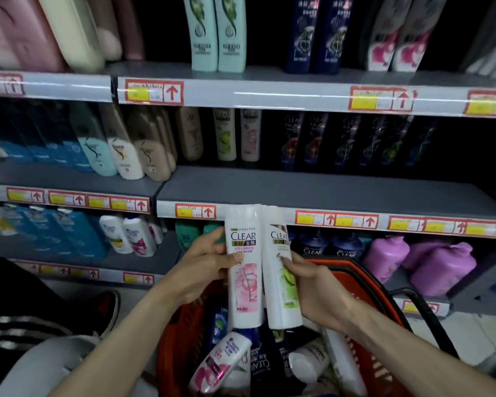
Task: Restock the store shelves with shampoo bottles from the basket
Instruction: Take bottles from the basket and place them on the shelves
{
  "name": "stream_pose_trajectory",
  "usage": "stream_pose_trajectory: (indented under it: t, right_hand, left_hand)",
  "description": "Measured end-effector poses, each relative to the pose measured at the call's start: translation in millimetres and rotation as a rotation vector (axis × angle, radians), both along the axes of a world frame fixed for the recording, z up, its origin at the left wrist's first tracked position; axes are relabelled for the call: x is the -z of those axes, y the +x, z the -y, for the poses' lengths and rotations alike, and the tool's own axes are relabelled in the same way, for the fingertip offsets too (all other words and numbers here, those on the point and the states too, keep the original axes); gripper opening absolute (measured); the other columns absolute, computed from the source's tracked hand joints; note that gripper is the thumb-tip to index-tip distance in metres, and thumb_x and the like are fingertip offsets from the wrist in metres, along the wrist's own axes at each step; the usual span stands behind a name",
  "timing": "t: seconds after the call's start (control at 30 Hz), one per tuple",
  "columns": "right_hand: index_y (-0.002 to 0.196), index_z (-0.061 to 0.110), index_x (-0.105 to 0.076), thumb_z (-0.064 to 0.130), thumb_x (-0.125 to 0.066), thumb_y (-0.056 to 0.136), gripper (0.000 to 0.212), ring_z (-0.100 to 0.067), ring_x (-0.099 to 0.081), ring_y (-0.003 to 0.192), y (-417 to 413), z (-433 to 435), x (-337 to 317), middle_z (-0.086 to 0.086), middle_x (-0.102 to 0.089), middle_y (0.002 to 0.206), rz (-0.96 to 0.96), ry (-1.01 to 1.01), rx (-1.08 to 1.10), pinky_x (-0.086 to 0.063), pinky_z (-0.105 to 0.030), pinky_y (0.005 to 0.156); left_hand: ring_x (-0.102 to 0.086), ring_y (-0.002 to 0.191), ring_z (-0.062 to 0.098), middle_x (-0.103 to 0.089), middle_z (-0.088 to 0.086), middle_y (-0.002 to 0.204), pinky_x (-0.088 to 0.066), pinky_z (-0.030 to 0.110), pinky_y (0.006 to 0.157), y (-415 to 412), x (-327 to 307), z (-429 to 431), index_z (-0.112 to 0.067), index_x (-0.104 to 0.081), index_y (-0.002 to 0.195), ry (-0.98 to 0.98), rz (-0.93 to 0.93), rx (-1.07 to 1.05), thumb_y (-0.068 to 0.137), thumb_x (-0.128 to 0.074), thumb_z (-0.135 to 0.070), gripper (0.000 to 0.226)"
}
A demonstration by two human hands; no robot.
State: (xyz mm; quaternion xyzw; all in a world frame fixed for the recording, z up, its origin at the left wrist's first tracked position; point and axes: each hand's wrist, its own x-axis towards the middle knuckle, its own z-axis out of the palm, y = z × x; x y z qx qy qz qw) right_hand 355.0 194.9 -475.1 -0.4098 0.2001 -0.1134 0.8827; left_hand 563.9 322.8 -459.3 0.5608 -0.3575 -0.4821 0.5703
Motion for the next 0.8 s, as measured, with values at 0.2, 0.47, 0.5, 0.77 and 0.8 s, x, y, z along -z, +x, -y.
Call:
stream_pose_trajectory:
  t: [0.2, 0.47, 0.5, 0.77, 0.8]
  right_hand:
    - [0.144, 0.012, -0.055, 0.004, -0.053, 0.098, 0.047, -0.040, -0.059, 0.129, 18, 19, -33, -0.019, -0.062, 0.141, 0.039, -0.151, 0.025, -0.046, -0.053, 0.110]
    - [0.136, 0.009, -0.061, 0.002, -0.061, 0.096, 0.041, -0.035, -0.066, 0.122, 68, 41, -57, -0.016, -0.070, 0.130, -0.010, -0.287, 0.168, -0.051, -0.050, 0.106]
    - [0.135, 0.008, -0.063, 0.002, -0.062, 0.096, 0.039, -0.033, -0.068, 0.120, 73, 44, -57, -0.015, -0.071, 0.128, -0.022, -0.309, 0.180, -0.052, -0.048, 0.104]
    - [0.125, 0.010, -0.067, 0.002, -0.070, 0.093, 0.034, -0.023, -0.073, 0.110, 117, 70, -54, -0.006, -0.076, 0.118, -0.044, -0.397, 0.302, -0.061, -0.030, 0.079]
    - [0.124, 0.010, -0.066, 0.001, -0.071, 0.091, 0.035, -0.023, -0.074, 0.108, 125, 76, -56, -0.005, -0.077, 0.116, -0.053, -0.427, 0.344, -0.061, -0.031, 0.078]
  left_hand:
    - [-0.073, 0.113, 0.027, -0.076, 0.011, 0.120, -0.061, 0.037, 0.083, 28, -47, 16, -0.019, -0.064, 0.131, -0.031, 0.051, 0.009, 0.096, -0.063, 0.003, 0.041]
    - [-0.073, 0.110, 0.028, -0.076, 0.010, 0.120, -0.049, 0.054, 0.101, 68, -60, 50, -0.024, -0.066, 0.130, -0.079, 0.051, -0.085, 0.097, -0.065, -0.004, 0.039]
    - [-0.073, 0.109, 0.027, -0.076, 0.009, 0.120, -0.050, 0.053, 0.101, 72, -57, 54, -0.024, -0.066, 0.130, -0.086, 0.048, -0.101, 0.096, -0.065, -0.003, 0.039]
    - [-0.074, 0.109, 0.024, -0.076, 0.008, 0.120, -0.061, 0.029, 0.078, 114, -57, 89, -0.019, -0.062, 0.134, -0.182, 0.076, -0.132, 0.095, -0.063, 0.005, 0.046]
    - [-0.075, 0.108, 0.023, -0.077, 0.008, 0.118, -0.062, 0.030, 0.078, 122, -63, 97, -0.019, -0.063, 0.131, -0.206, 0.102, -0.156, 0.095, -0.062, 0.007, 0.045]
